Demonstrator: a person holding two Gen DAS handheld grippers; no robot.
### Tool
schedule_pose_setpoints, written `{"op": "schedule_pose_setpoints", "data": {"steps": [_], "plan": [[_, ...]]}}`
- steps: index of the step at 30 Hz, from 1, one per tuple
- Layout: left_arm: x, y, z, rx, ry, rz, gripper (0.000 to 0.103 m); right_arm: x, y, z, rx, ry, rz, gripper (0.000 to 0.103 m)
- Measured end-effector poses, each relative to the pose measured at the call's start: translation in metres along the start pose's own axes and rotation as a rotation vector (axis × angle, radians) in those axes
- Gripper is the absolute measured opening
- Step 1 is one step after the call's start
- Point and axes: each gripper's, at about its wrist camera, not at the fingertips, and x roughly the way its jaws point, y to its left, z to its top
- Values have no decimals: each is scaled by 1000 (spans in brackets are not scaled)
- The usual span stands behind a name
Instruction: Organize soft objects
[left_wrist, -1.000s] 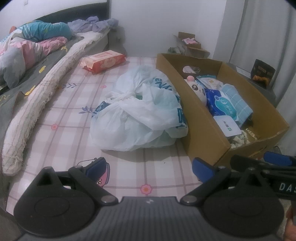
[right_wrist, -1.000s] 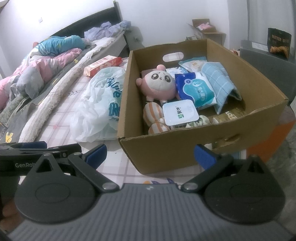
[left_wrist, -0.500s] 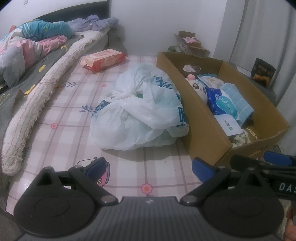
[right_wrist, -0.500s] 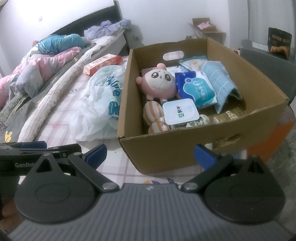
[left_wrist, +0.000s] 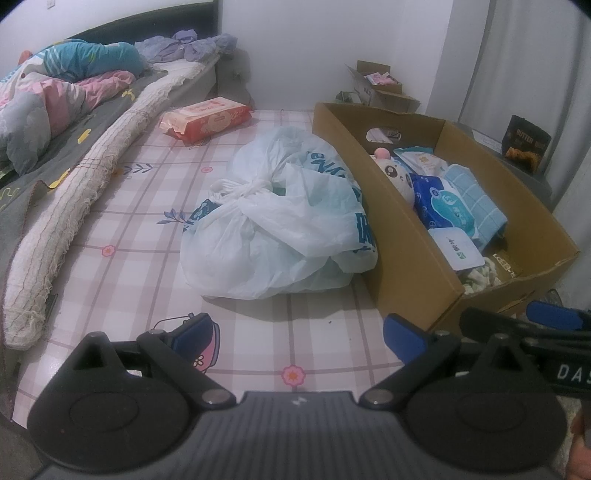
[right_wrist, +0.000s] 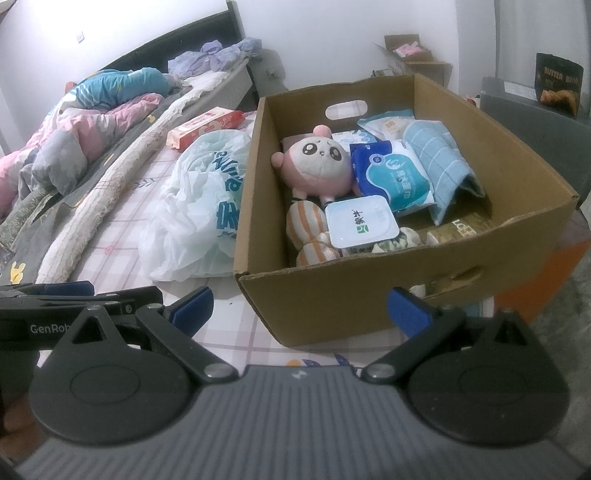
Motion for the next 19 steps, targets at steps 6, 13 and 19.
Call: {"op": "schedule_pose_setpoints", "data": {"steps": [6, 13, 19], "plan": [[0, 0, 0, 0, -1, 1, 99, 1, -1, 1, -1, 0, 2, 101], [0, 0, 0, 0, -1, 1, 99, 1, -1, 1, -1, 0, 2, 101], [0, 0, 0, 0, 0, 1, 99, 1, -1, 1, -2, 0, 2, 101]]}}
